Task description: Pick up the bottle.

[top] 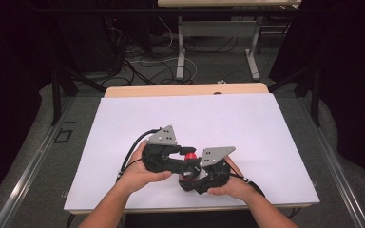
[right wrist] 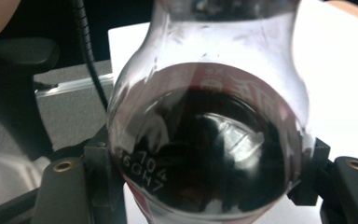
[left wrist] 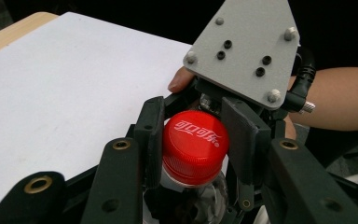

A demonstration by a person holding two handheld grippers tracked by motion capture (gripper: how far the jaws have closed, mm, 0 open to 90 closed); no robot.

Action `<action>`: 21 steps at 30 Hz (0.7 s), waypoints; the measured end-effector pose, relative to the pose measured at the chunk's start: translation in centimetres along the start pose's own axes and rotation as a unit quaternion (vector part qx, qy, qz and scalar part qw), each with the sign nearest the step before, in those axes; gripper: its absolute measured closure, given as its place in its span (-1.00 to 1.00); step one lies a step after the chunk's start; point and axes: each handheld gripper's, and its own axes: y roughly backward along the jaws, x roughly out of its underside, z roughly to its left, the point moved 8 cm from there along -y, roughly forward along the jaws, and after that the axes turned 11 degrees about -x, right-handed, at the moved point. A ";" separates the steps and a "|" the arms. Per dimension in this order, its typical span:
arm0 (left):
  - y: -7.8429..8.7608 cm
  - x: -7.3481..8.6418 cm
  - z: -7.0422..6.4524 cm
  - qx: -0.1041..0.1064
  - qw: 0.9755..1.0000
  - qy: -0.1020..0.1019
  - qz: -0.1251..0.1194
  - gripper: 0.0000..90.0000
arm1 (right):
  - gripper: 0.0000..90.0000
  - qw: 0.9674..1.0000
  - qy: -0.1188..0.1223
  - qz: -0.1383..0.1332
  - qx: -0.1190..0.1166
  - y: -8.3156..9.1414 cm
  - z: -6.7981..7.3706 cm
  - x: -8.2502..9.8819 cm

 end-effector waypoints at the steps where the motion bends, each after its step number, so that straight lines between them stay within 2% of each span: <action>1: 0.1 -0.1 0.1 -0.003 1.000 0.005 -0.003 0.37 | -0.35 1.000 -0.004 -0.003 0.003 0.0 0.0 0.0; 9: 0.0 -0.5 0.6 -0.030 0.999 0.018 -0.003 0.37 | -0.34 0.999 -0.009 -0.028 0.030 0.2 -0.6 -0.3; 11: -0.1 -0.7 0.8 -0.043 0.998 0.035 -0.002 0.37 | -0.34 0.999 -0.013 -0.032 0.039 0.2 -0.8 -0.4; 13: -0.2 -0.7 0.9 -0.048 0.998 0.039 -0.002 0.37 | -0.34 0.998 -0.021 -0.038 0.048 0.1 -1.0 -0.4; 14: -0.4 -0.8 1.1 -0.059 0.997 0.051 -0.007 0.37 | -0.34 0.997 -0.030 -0.042 0.049 0.1 -1.1 -0.4; 15: -0.4 -0.8 1.1 -0.059 0.997 0.051 -0.007 0.37 | -0.34 0.997 -0.035 -0.037 0.052 0.2 -1.1 -0.3; 18: -0.6 -0.9 1.2 -0.086 0.994 0.063 -0.005 0.37 | -0.33 0.996 -0.045 -0.043 0.068 0.1 -1.2 -0.4; 20: -0.7 -1.0 1.2 -0.111 0.991 0.075 -0.008 0.37 | -0.33 0.995 -0.051 -0.047 0.078 0.1 -1.3 -0.4; 21: -0.8 -1.1 1.2 -0.126 0.989 0.078 -0.010 0.37 | -0.33 0.993 -0.045 -0.050 0.094 0.1 -1.6 -0.4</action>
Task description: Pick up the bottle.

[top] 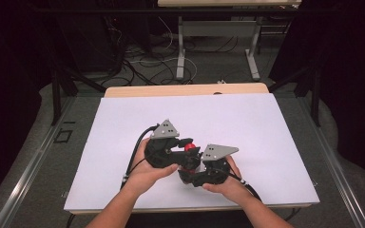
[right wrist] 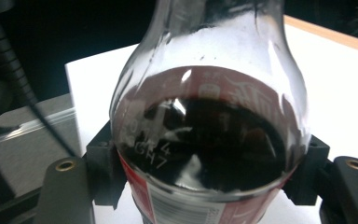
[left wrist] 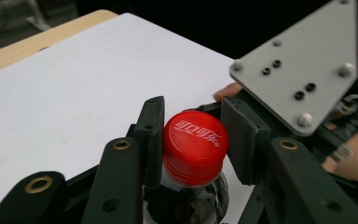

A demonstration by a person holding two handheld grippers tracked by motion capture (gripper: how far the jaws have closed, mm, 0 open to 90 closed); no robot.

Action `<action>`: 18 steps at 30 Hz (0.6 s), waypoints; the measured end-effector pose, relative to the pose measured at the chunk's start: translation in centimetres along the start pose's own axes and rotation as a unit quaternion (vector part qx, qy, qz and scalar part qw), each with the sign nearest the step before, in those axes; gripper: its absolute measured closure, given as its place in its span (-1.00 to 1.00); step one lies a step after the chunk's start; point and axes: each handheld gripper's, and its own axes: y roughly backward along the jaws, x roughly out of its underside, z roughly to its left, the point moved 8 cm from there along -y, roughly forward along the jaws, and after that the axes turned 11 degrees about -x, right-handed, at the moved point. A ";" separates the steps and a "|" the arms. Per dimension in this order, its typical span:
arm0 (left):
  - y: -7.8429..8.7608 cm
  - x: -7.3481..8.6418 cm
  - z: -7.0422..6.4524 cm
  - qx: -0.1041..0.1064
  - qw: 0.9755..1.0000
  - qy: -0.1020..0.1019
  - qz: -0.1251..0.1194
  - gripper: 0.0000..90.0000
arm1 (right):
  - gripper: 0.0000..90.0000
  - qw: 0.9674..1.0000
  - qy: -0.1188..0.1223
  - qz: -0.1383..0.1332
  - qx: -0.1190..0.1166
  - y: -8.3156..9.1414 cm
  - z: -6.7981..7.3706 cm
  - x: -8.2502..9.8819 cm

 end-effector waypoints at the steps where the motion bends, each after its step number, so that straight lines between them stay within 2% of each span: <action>1: -0.1 0.0 -0.1 -0.015 1.000 0.003 -0.003 0.37 | -0.33 1.000 0.000 -0.001 0.011 0.0 -0.1 0.0; 2: -0.2 -0.1 -0.2 -0.028 1.000 0.008 -0.005 0.37 | -0.33 1.000 -0.003 -0.003 0.015 0.0 -0.1 -0.1; 3: -0.3 -0.1 -0.3 -0.043 0.999 0.021 -0.009 0.37 | -0.33 1.000 -0.005 0.003 0.023 0.1 -0.2 0.0; 6: -0.5 -0.2 -0.7 -0.076 0.997 0.024 -0.016 0.37 | -0.34 0.999 -0.001 -0.005 0.051 0.1 -0.6 -0.1; 8: -0.5 -0.3 -1.0 -0.087 0.996 0.022 -0.018 0.37 | -0.34 0.998 0.002 -0.003 0.061 0.3 -0.8 0.0; 9: -0.6 -0.3 -1.1 -0.088 0.996 0.019 -0.021 0.37 | -0.34 0.998 0.002 -0.003 0.061 0.3 -0.8 -0.1; 10: -0.6 -0.4 -1.1 -0.088 0.996 0.021 -0.022 0.37 | -0.34 0.999 -0.003 -0.009 0.052 0.3 -0.7 -0.2; 16: -0.6 -0.4 -0.8 -0.072 0.997 0.033 -0.016 0.34 | -0.34 0.999 -0.004 -0.001 0.051 0.4 -0.8 -0.1; 17: -0.6 -0.4 -0.6 -0.076 0.996 0.034 -0.018 0.28 | -0.34 0.999 0.001 0.009 0.050 0.5 -0.9 0.0; 18: -0.5 -0.5 -0.5 -0.078 0.996 0.034 -0.019 0.20 | -0.34 0.999 -0.007 0.005 0.048 0.4 -0.8 0.0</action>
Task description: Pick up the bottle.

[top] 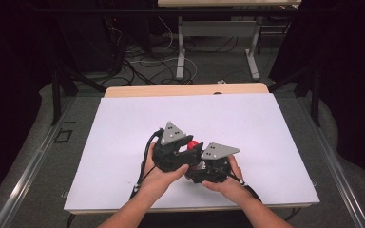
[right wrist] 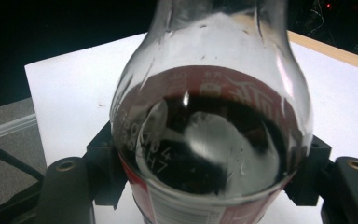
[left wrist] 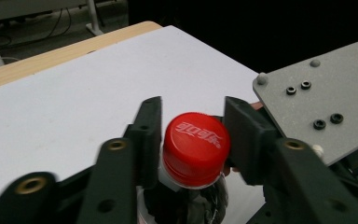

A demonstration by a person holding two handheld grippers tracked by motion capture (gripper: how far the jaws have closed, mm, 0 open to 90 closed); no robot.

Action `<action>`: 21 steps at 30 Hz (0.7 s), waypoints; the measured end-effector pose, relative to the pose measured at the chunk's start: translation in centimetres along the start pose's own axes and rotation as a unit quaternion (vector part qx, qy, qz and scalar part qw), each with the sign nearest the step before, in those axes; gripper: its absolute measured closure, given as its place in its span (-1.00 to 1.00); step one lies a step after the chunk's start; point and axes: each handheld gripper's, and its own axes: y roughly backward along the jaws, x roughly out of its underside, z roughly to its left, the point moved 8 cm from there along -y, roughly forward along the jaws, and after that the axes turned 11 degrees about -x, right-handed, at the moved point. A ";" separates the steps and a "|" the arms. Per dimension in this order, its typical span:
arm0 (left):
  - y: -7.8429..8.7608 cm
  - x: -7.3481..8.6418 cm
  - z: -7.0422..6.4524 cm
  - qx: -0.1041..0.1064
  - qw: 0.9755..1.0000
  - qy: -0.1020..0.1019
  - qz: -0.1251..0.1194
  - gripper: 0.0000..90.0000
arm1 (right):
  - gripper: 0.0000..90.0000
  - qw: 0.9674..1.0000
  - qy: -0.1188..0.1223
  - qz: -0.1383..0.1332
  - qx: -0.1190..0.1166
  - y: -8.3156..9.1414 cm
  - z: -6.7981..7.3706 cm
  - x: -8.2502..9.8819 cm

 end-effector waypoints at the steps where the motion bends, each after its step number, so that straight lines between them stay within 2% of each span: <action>1: 0.1 -0.2 0.0 0.004 1.000 0.001 -0.003 0.16 | -0.34 1.000 -0.002 -0.004 -0.002 -0.1 0.0 0.0; 2: 0.4 -0.3 0.1 0.008 1.000 0.001 -0.004 0.09 | -0.34 1.000 0.002 0.008 -0.005 0.0 0.0 0.2; 5: 1.0 -0.6 0.4 0.017 1.000 -0.003 -0.007 -0.03 | -0.34 1.000 -0.007 -0.003 -0.011 -0.2 0.1 0.0; 6: 1.3 -0.7 0.5 0.027 1.000 -0.006 -0.008 -0.04 | -0.34 1.000 -0.007 -0.004 -0.016 -0.2 0.2 0.0; 7: 1.5 -0.8 0.5 0.036 0.999 -0.004 -0.011 -0.05 | -0.34 1.000 -0.004 0.006 -0.019 -0.1 0.2 0.1; 10: 2.1 -0.7 0.8 0.067 0.998 -0.018 -0.008 -0.09 | -0.34 1.000 -0.002 0.001 -0.028 -0.1 0.2 0.0; 11: 2.3 -0.7 0.9 0.076 0.997 -0.024 -0.007 -0.10 | -0.34 0.999 -0.004 0.007 -0.036 0.0 0.3 0.1; 12: 2.4 -0.7 0.9 0.092 0.995 -0.031 -0.010 -0.10 | -0.34 0.999 -0.001 0.004 -0.040 0.0 0.4 0.0; 14: 2.4 -0.4 1.2 0.115 0.993 -0.039 -0.001 -0.12 | -0.34 0.998 0.006 0.003 -0.058 0.2 0.6 -0.1; 15: 2.5 -0.2 1.3 0.134 0.990 -0.047 -0.001 -0.12 | -0.34 0.998 0.007 0.002 -0.058 0.2 0.6 -0.1; 17: 2.7 0.0 1.4 0.187 0.981 -0.056 0.004 -0.12 | -0.34 0.997 0.015 0.009 -0.078 0.4 1.0 -0.1; 18: 2.8 0.1 1.4 0.197 0.979 -0.055 0.002 -0.11 | -0.34 0.996 0.023 0.009 -0.084 0.5 1.0 -0.2; 19: 2.8 0.2 1.5 0.204 0.977 -0.062 0.002 -0.10 | -0.34 0.996 0.024 0.004 -0.082 0.4 1.1 -0.2; 20: 2.9 0.3 1.5 0.217 0.974 -0.068 0.007 -0.07 | -0.34 0.995 0.032 0.007 -0.090 0.4 1.3 -0.2; 21: 2.9 0.4 1.4 0.223 0.972 -0.073 0.008 -0.07 | -0.34 0.995 0.030 0.008 -0.094 0.4 1.4 -0.2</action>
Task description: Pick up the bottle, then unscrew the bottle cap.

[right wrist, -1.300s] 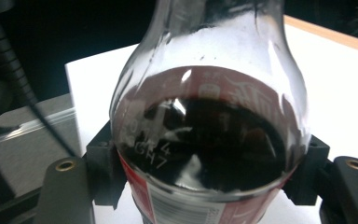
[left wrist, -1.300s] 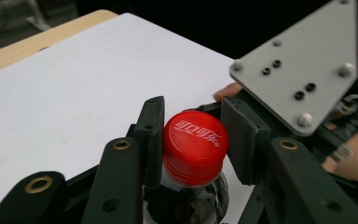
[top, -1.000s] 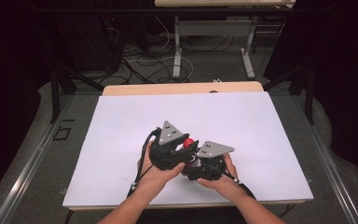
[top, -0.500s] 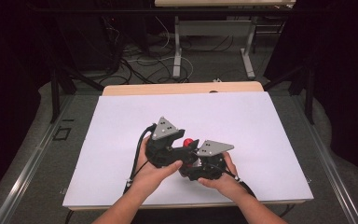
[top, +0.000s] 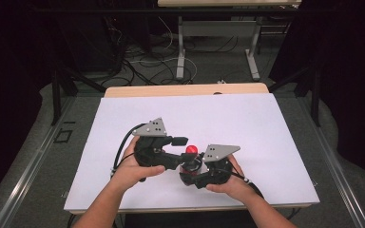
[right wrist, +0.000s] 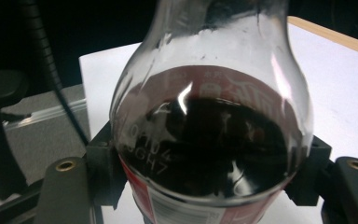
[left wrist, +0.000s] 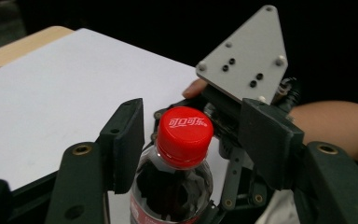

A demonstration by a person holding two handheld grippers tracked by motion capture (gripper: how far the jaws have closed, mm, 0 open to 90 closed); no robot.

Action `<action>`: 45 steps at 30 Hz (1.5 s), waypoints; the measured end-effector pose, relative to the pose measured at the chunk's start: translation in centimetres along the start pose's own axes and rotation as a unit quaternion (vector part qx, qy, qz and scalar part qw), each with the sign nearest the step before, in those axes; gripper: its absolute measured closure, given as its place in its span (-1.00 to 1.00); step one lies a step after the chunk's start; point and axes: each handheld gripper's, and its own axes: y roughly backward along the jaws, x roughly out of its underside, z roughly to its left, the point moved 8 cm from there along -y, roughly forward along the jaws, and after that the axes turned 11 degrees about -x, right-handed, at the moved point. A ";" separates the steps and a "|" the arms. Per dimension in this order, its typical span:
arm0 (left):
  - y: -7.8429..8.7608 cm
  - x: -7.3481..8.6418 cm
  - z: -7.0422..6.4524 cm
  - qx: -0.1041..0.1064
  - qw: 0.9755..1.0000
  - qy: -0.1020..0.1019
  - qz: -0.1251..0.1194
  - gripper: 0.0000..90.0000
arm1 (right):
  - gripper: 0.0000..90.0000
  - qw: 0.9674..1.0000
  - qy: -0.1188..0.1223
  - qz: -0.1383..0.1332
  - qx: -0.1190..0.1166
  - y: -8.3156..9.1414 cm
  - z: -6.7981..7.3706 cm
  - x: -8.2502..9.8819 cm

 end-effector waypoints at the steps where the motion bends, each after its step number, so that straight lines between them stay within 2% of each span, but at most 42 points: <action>1: 0.0 0.1 -0.1 0.006 1.000 -0.008 0.005 -0.07 | -0.34 1.000 0.002 0.001 -0.005 -0.1 0.1 0.0; 3: 0.0 0.2 -0.1 0.006 1.000 -0.016 0.015 -0.02 | -0.34 1.000 0.003 0.001 -0.011 -0.1 0.2 0.0; 4: -0.2 0.4 -0.1 0.003 0.999 -0.025 0.022 -0.01 | -0.34 1.000 0.009 0.007 -0.027 -0.1 0.6 0.1; 5: -0.4 0.5 -0.1 0.008 0.999 -0.031 0.033 -0.01 | -0.34 0.999 0.016 0.004 -0.028 -0.3 0.6 0.0; 7: -0.5 0.6 -0.2 0.020 0.998 -0.038 0.039 0.02 | -0.34 0.999 0.015 0.007 -0.036 -0.3 0.9 0.1; 9: -0.6 0.7 -0.4 0.041 0.997 -0.041 0.042 0.03 | -0.34 0.999 0.018 0.011 -0.048 -0.5 1.3 0.1; 11: -0.7 0.8 -0.4 0.052 0.996 -0.051 0.045 0.11 | -0.34 0.998 0.022 0.010 -0.055 -0.6 1.5 0.1; 17: -0.4 0.7 -0.6 0.083 0.994 -0.063 0.037 0.25 | -0.34 0.996 0.028 0.013 -0.080 -0.8 2.1 0.2; 19: -0.4 0.7 -0.6 0.085 0.993 -0.065 0.039 0.33 | -0.34 0.996 0.027 0.011 -0.086 -0.9 2.2 0.2; 24: -0.5 0.8 -0.6 0.075 0.993 -0.078 0.054 0.36 | -0.34 0.996 0.026 0.016 -0.086 -0.9 2.2 0.3; 27: -0.7 0.8 -0.5 0.051 0.995 -0.065 0.048 0.37 | -0.34 0.997 0.018 0.016 -0.078 -1.0 2.0 0.4; 28: -0.7 0.8 -0.3 0.042 0.996 -0.063 0.049 0.37 | -0.34 0.997 0.016 0.014 -0.074 -1.0 1.9 0.4; 29: -0.7 0.8 -0.3 0.042 0.996 -0.063 0.049 0.37 | -0.34 0.998 0.012 0.015 -0.068 -1.0 1.8 0.4; 30: -1.0 0.7 -0.3 0.020 0.997 -0.055 0.047 0.38 | -0.34 0.998 0.012 0.018 -0.063 -1.0 1.6 0.4; 31: -1.1 0.7 -0.2 0.006 0.998 -0.050 0.047 0.38 | -0.34 0.998 0.010 0.021 -0.059 -0.9 1.5 0.5; 35: -1.7 0.5 -0.2 -0.052 0.997 -0.032 0.046 0.38 | -0.34 1.000 -0.001 0.016 -0.021 -1.0 0.7 0.5; 36: -1.7 0.5 -0.2 -0.052 0.997 -0.032 0.046 0.38 | -0.34 1.000 -0.001 0.016 -0.021 -1.0 0.7 0.5; 37: -1.9 0.4 0.0 -0.079 0.996 -0.025 0.041 0.38 | -0.34 1.000 -0.011 0.011 -0.001 -0.9 0.3 0.4; 38: -2.1 0.4 0.0 -0.092 0.995 -0.013 0.038 0.38 | -0.34 1.000 -0.009 0.010 0.010 -0.9 0.1 0.4; 41: -2.5 0.2 0.0 -0.123 0.992 0.004 0.035 0.38 | -0.34 0.999 -0.017 0.009 0.031 -0.8 -0.3 0.4; 42: -2.7 0.1 0.1 -0.140 0.990 0.015 0.028 0.38 | -0.34 0.999 -0.018 0.007 0.043 -0.8 -0.5 0.4; 43: -2.7 0.1 0.1 -0.140 0.990 0.015 0.028 0.38 | -0.34 0.998 -0.023 0.005 0.051 -0.8 -0.6 0.4; 44: -2.8 0.1 0.1 -0.154 0.987 0.021 0.027 0.38 | -0.34 0.998 -0.028 0.005 0.058 -0.8 -0.7 0.4; 45: -3.1 0.0 0.1 -0.177 0.984 0.026 0.026 0.38 | -0.34 0.997 -0.032 0.005 0.064 -0.8 -0.8 0.4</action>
